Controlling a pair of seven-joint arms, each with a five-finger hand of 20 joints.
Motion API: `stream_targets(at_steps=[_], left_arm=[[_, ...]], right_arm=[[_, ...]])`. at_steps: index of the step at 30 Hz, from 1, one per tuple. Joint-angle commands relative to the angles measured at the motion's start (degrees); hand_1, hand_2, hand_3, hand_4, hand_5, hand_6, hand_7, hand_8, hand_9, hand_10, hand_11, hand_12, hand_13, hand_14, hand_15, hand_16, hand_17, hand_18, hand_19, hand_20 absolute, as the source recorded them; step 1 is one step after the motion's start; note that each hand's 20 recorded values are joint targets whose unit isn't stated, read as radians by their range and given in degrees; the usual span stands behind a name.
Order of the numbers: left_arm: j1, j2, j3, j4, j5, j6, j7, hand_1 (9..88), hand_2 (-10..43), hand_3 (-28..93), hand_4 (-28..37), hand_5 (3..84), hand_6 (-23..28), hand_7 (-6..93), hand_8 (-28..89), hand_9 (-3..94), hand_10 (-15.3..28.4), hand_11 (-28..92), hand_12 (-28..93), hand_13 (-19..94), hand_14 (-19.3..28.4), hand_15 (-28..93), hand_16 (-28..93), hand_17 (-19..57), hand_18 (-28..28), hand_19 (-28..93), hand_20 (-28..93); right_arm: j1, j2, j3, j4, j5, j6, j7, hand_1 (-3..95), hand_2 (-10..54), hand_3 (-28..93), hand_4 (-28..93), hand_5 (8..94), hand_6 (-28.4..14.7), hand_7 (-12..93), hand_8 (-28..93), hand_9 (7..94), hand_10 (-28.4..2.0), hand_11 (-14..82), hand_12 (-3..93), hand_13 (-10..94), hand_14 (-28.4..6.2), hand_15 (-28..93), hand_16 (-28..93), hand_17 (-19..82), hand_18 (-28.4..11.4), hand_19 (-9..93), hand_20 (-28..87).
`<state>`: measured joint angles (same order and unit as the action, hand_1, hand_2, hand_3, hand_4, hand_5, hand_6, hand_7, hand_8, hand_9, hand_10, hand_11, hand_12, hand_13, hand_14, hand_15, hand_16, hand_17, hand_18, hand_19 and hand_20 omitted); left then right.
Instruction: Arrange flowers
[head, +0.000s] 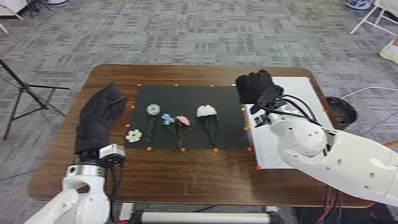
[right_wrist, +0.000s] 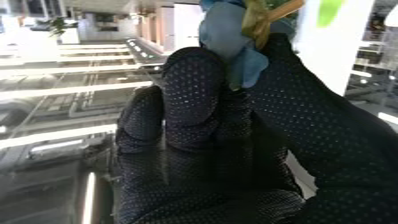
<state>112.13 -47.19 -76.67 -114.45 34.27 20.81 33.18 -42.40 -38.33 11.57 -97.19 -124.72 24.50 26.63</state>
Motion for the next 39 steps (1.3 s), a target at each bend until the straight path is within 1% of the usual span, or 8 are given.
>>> stream_targets(at_steps=[1, 3, 5, 10, 14, 19, 31, 39], left_arm=[[0.19, -0.25, -0.36, -0.47, 0.57, -0.90, 0.20, 28.0, -2.6, 71, -24.2, 32.8, 2.0, 24.2, -10, 28.2, 12.5, 29, 20, 25, 14.7, 39, 5, -7.8, 20.1, 41, 19], [0.45, -0.38, -0.60, -0.40, 0.72, -1.11, -0.25, 27.9, -2.6, 71, -24.3, 32.8, 2.0, 24.4, -10, 28.2, 12.4, 29, 20, 25, 14.7, 39, 5, -7.8, 20.2, 41, 19], [0.40, -0.31, -0.46, -0.29, 0.15, -1.12, -0.06, 27.9, -2.7, 71, -24.3, 32.8, 2.0, 24.3, -10, 28.3, 12.4, 30, 20, 25, 14.7, 39, 5, -7.8, 20.2, 41, 19], [-0.34, -0.21, 0.11, -0.06, 0.30, -1.10, 0.02, 27.9, -2.7, 71, -24.3, 32.8, 2.1, 24.1, -10, 28.3, 12.5, 30, 20, 25, 14.7, 39, 5, -7.8, 20.2, 41, 19], [-0.71, -0.13, 0.43, 0.10, 0.17, -1.07, -0.01, 28.0, -2.5, 71, -24.4, 32.9, 2.0, 24.2, -10, 28.2, 12.5, 29, 20, 25, 14.8, 39, 5, -7.8, 20.2, 41, 19], [-1.58, -0.16, 1.16, 0.48, 0.20, -1.28, -0.11, 28.1, -2.5, 71, -24.3, 32.8, 2.0, 24.2, -10, 28.3, 12.4, 29, 20, 25, 14.7, 39, 5, -7.8, 20.2, 41, 19], [-1.41, -0.15, 1.01, 0.30, 0.37, -1.52, -0.14, 28.3, -2.4, 71, -24.3, 32.7, 1.9, 24.4, -10, 28.3, 12.6, 29, 20, 25, 14.7, 39, 5, -7.8, 20.2, 41, 19], [-1.29, -0.28, 0.76, 0.24, 0.39, -1.18, -0.30, 28.2, -2.4, 71, -24.3, 32.8, 2.0, 24.3, -10, 28.2, 12.5, 29, 20, 25, 14.8, 39, 5, -7.8, 20.2, 41, 19]], right_arm=[[-2.64, -1.11, -1.68, -0.29, -1.07, -0.96, -1.36, 49.9, -9.5, 85, -24, 66.0, 3.0, 55, 7, 84.7, -3.5, 17.7, 51.8, 74, 1.6, 49, 50, 31, -17.9, 78, 52], [-3.05, -0.86, -1.79, -0.90, -1.30, -0.89, -0.89, 49.8, -9.5, 85, -24, 65.8, 2.9, 55, 7, 84.6, -3.6, 17.7, 51.9, 74, 1.4, 49, 50, 31, -17.8, 78, 52], [-2.96, -0.81, -2.18, -1.39, -1.20, -0.77, -0.63, 49.8, -9.5, 85, -24, 65.7, 2.9, 55, 6, 84.6, -3.6, 17.6, 51.7, 74, 1.4, 49, 50, 30, -17.8, 78, 52], [-3.09, -1.01, -2.90, -2.28, -1.77, -1.16, -0.84, 49.7, -9.5, 85, -24, 65.6, 2.9, 55, 6, 84.5, -3.6, 17.6, 51.7, 73, 1.4, 49, 50, 30, -17.8, 78, 52], [-2.35, -2.49, -4.22, -1.59, -1.99, 0.79, -0.06, 49.7, -9.5, 85, -24, 65.2, 2.9, 55, 7, 84.2, -3.5, 17.6, 51.7, 73, 1.5, 49, 50, 30, -17.8, 78, 52], [-1.94, -4.45, -4.65, -0.42, -1.63, 0.34, -0.05, 49.9, -9.5, 85, -24, 64.8, 3.0, 55, 7, 83.8, -3.4, 17.5, 51.7, 73, 1.3, 49, 50, 30, -17.8, 78, 52], [-2.62, -7.03, -6.09, 2.90, -3.33, -1.08, 1.54, 49.9, -9.5, 85, -25, 64.4, 3.1, 55, 7, 83.4, -3.4, 17.4, 51.3, 73, 1.0, 50, 50, 30, -17.8, 78, 52], [-3.49, -6.41, -5.47, 3.06, -3.31, -2.68, 2.04, 48.3, -9.5, 82, -28, 58.7, 2.9, 55, 6, 78.6, -3.8, 16.6, 50.3, 68, 0.9, 50, 49, 27, -17.2, 76, 52]])
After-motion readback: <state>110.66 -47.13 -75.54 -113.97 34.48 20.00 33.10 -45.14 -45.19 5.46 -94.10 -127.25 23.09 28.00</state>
